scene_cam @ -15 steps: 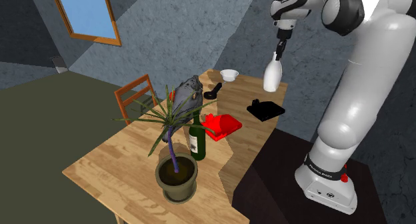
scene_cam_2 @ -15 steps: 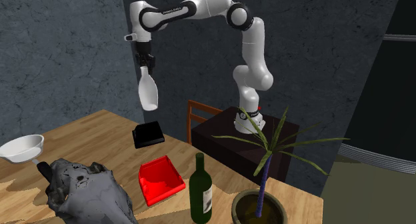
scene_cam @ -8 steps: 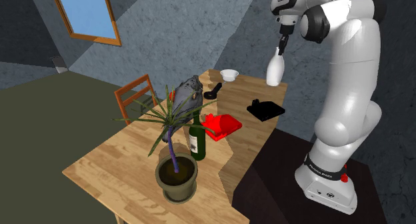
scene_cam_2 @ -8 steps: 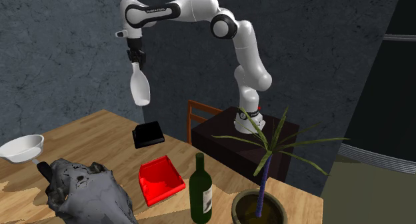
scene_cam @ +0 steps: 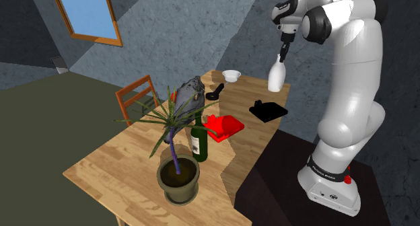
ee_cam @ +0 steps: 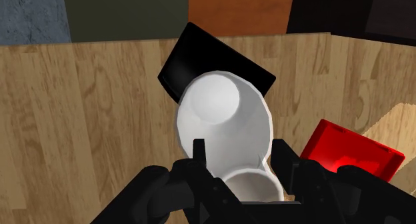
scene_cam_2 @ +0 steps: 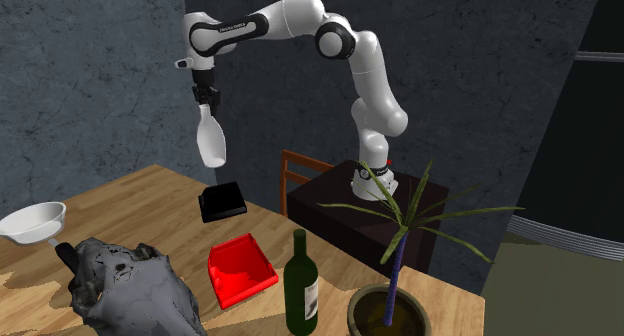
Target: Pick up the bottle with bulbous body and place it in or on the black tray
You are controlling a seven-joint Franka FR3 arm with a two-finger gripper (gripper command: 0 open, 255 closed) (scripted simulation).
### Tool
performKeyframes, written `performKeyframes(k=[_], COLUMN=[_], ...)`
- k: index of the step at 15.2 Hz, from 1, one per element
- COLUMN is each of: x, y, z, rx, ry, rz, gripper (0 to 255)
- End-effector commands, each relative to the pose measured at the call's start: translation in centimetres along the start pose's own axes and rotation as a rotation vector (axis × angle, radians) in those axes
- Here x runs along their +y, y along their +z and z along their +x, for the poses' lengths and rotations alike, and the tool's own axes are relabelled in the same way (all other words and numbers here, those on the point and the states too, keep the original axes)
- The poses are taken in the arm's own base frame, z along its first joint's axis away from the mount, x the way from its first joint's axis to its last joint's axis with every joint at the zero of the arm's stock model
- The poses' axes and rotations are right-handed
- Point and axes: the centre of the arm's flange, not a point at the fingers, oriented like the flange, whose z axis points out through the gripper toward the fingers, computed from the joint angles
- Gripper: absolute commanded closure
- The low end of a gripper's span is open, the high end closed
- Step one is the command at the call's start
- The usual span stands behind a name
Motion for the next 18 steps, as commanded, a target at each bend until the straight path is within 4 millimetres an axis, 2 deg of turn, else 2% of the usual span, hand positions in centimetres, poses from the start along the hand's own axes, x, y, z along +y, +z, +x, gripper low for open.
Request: performKeyframes(k=[1, 18], x=[0.0, -0.2], y=[0.9, 9.9], z=[0.0, -0.1], rx=[0.001, 0.001], ry=[0.000, 0.000], rz=[-0.001, -0.001], gripper=[255, 255])
